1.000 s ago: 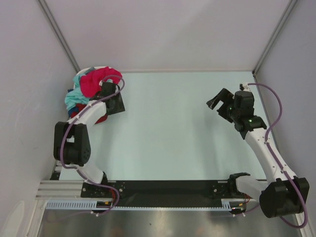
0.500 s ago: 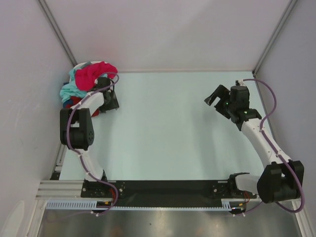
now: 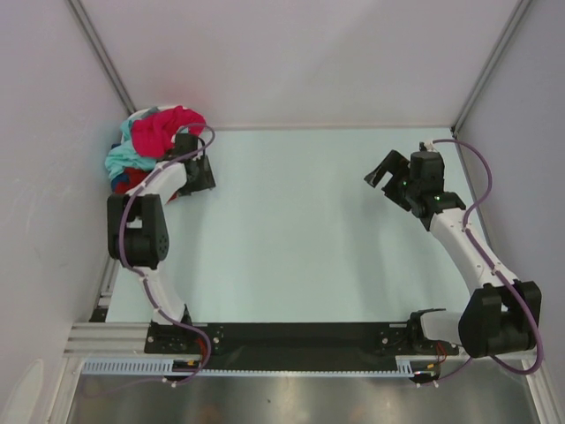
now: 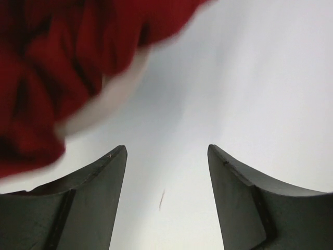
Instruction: Fold and stack the t-shirts
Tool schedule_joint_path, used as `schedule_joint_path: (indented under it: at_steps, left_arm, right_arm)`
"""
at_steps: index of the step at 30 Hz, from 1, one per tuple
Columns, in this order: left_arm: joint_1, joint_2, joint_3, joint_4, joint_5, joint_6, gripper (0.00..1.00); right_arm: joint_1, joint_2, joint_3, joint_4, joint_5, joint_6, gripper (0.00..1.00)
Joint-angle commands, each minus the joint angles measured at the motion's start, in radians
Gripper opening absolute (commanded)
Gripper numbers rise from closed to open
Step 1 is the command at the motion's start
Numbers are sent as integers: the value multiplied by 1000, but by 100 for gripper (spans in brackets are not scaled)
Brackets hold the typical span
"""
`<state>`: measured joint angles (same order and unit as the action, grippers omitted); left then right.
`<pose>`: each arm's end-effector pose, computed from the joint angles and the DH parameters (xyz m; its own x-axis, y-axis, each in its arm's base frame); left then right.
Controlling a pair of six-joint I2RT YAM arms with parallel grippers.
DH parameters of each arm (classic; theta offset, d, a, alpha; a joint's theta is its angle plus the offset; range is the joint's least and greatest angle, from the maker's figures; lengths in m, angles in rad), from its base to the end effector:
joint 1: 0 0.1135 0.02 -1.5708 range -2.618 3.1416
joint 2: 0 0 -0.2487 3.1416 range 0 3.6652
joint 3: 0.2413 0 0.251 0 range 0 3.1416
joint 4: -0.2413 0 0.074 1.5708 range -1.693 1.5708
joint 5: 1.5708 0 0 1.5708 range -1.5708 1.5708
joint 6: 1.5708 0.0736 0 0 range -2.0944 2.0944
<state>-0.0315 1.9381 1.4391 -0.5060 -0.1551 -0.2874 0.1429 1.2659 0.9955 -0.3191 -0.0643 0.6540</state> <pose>0.4308 -0.0022 0.1578 -0.7945 -0.2552 -0.5511 -0.2887 0.9570 -0.0269 0.3149 0.0501 0.2615 -0.5553 0.5335 -0.6380 0.1800 0.8261 0.5340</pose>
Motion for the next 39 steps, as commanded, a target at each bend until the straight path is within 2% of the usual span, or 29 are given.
schedule_joint_path:
  at_steps: [1, 5, 10, 12, 14, 16, 25, 28, 31, 35, 39]
  left_arm:
    - [-70, -243, -100, 0, 29, 4, 72]
    - [-84, -433, -140, -42, 101, -22, 78]
    - [-84, -709, -216, -51, 91, -56, 91]
    - [-84, -810, -291, -20, 88, -81, 93]
    - [-82, -864, -347, 18, 89, -111, 97]
    - [-81, -901, -396, 18, 75, -140, 97]
    - [-53, -923, -428, -8, 12, -212, 98]
    - [-10, -883, -418, 17, 49, -243, 99]
    - [21, -802, -350, 11, 100, -227, 98]
    - [54, -713, -257, 15, 97, -202, 98]
    - [77, -633, -181, 35, 108, -147, 99]
  right_arm:
    - [4, -36, 34, 9, 6, -31, 100]
    - [4, -86, 20, 11, -14, -66, 99]
    - [6, -181, -27, 46, -61, -114, 100]
    - [6, -223, -67, 73, -98, -131, 100]
    - [6, -249, -93, 90, -118, -122, 100]
    - [6, -286, -132, 103, -120, -111, 100]
    - [6, -283, -153, 155, -135, -67, 100]
    - [6, -252, -147, 215, -131, -50, 100]
    - [4, -206, -114, 273, -117, -24, 100]
    - [-2, -129, -54, 310, -106, -31, 100]
    - [-54, -28, 0, 357, -175, 13, 100]
